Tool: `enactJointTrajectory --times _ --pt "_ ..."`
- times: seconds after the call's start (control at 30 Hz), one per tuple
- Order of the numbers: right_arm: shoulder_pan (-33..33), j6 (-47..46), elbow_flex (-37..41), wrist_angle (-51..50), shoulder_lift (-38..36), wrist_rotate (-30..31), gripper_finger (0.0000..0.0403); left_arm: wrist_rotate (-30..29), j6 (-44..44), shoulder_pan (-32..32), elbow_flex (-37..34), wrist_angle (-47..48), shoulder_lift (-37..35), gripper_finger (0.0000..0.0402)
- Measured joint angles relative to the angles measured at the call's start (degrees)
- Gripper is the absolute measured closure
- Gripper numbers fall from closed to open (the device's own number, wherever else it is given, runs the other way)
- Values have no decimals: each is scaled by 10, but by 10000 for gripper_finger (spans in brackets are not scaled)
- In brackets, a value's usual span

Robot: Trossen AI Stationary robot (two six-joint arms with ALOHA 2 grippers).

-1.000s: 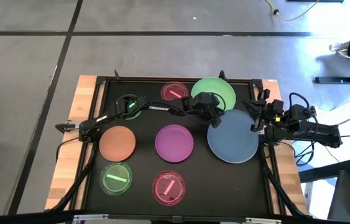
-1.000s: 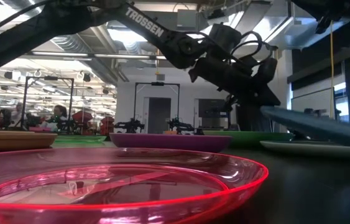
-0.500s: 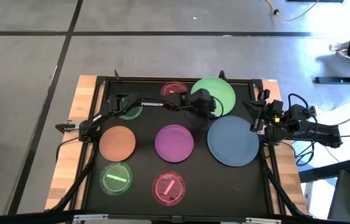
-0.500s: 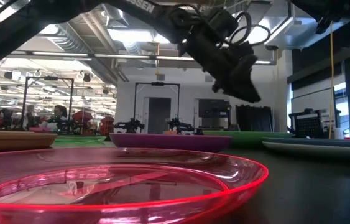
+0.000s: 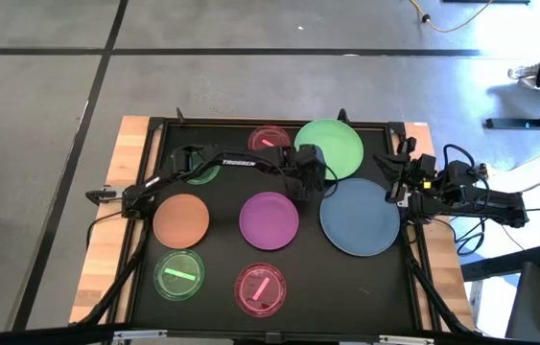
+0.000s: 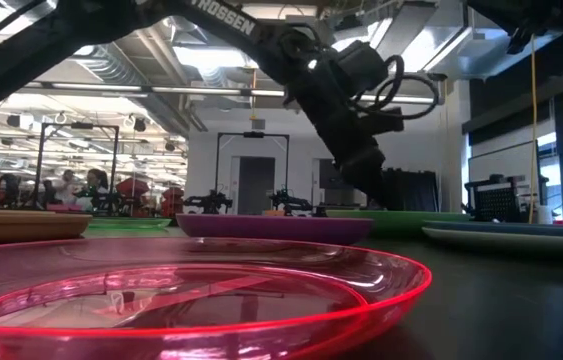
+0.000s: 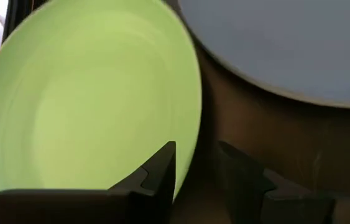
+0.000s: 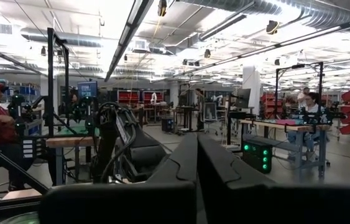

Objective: Stack plastic plates
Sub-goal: Stack the green plate on top of the blue plate

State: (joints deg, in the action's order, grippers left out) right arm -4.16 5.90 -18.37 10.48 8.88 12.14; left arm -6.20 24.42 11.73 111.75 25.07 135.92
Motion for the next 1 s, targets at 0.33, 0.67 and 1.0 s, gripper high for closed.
enactJointTrajectory --times 0.33,0.67,1.0 --pt "0 4 0 -2 8 1 400 -4 2 6 -1 -19 12 294" --pt "0 5 0 2 11 1 400 1 0 19 0 -10 26 294" --pt "0 5 0 1 11 1 400 -7 32 19 0 -3 28 351"
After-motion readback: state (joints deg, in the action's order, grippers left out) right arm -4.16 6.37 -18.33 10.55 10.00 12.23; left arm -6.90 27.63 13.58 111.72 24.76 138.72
